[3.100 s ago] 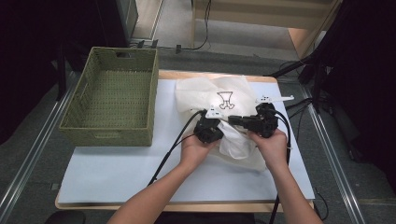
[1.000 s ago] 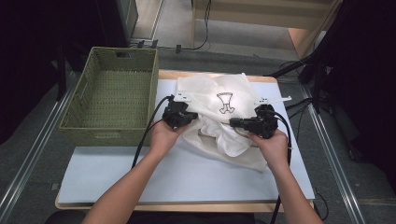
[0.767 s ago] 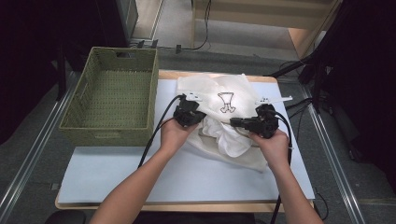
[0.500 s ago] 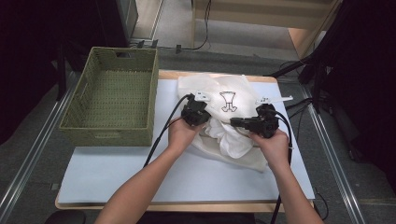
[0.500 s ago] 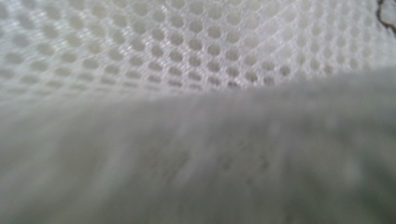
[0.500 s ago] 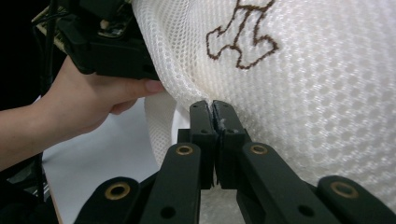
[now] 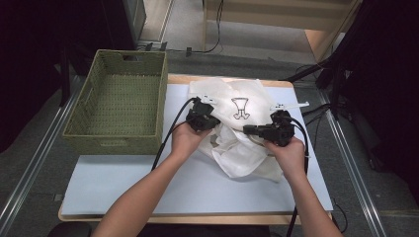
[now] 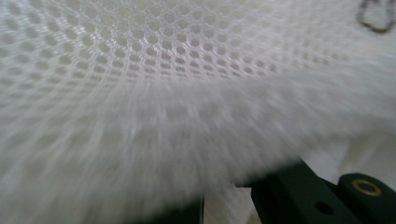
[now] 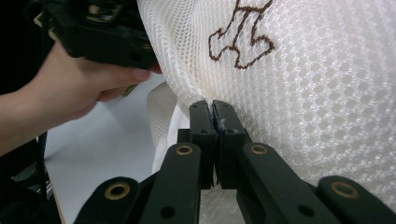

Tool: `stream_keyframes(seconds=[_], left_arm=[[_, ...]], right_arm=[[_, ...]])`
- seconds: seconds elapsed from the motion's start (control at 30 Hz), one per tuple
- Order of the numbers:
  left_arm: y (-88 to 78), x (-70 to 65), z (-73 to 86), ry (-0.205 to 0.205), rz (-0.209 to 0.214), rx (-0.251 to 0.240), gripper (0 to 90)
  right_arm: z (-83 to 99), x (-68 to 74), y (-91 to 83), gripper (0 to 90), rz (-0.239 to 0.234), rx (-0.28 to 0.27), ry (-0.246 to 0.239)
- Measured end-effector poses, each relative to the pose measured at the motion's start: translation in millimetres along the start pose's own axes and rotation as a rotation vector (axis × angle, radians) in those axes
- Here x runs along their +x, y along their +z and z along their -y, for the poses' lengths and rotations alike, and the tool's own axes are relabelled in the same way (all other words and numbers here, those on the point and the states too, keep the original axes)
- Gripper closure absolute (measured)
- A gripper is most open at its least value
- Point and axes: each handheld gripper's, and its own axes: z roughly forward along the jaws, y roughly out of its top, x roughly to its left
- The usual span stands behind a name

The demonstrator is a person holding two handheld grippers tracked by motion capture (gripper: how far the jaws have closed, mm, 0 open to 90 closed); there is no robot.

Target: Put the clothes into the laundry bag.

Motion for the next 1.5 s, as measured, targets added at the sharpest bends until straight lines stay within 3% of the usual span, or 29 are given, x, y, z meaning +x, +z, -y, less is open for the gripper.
stream_keyframes(seconds=[0.1,0.17,0.33,0.4,0.57,0.67,0.73,0.87,1.03,1.23,1.37,1.5], left_arm=[[-15.4,-5.0,3.9,-0.003,0.023,-0.005,81.4],[-23.7,-9.8,7.5,0.025,0.014,0.012,77.1],[-36.2,-14.0,24.1,0.020,-0.002,0.023,56.2],[-36.6,-13.6,32.3,0.031,-0.033,0.024,51.3],[-19.4,-8.5,45.9,0.005,-0.063,0.063,45.8],[-7.5,-7.1,48.1,0.020,-0.116,0.064,46.8],[-2.5,-4.3,48.0,0.006,-0.122,0.063,51.9],[-4.3,-4.0,47.5,0.021,-0.134,0.059,78.1],[-33.2,-3.4,53.1,-0.029,-0.056,0.014,83.9],[-78.3,-12.4,79.1,-0.059,0.012,0.003,84.6],[-92.8,-13.7,99.9,-0.117,0.060,0.024,84.7],[-95.9,-15.6,124.7,-0.147,0.064,0.071,85.0]], right_arm=[[-0.1,1.2,0.6,89.2,0.002,0.000,0.000],[-0.1,1.6,1.3,89.1,0.002,0.002,-0.003],[0.1,1.9,1.0,89.1,0.004,0.001,0.000],[0.1,1.9,1.0,89.1,0.004,0.001,-0.001],[-0.2,2.5,1.7,89.0,0.006,0.002,-0.004],[-0.2,2.6,1.3,88.9,0.006,0.002,-0.005],[-0.2,2.4,1.3,88.9,0.005,0.001,-0.005],[-0.1,2.4,1.6,88.9,0.006,0.003,-0.007],[0.0,0.2,-0.4,88.9,0.009,-0.004,0.001],[-0.3,1.5,-0.2,88.9,0.013,-0.006,0.001],[-0.6,2.5,0.0,88.9,0.014,-0.005,-0.001],[-0.8,3.9,-1.0,88.9,0.015,-0.009,-0.004]])
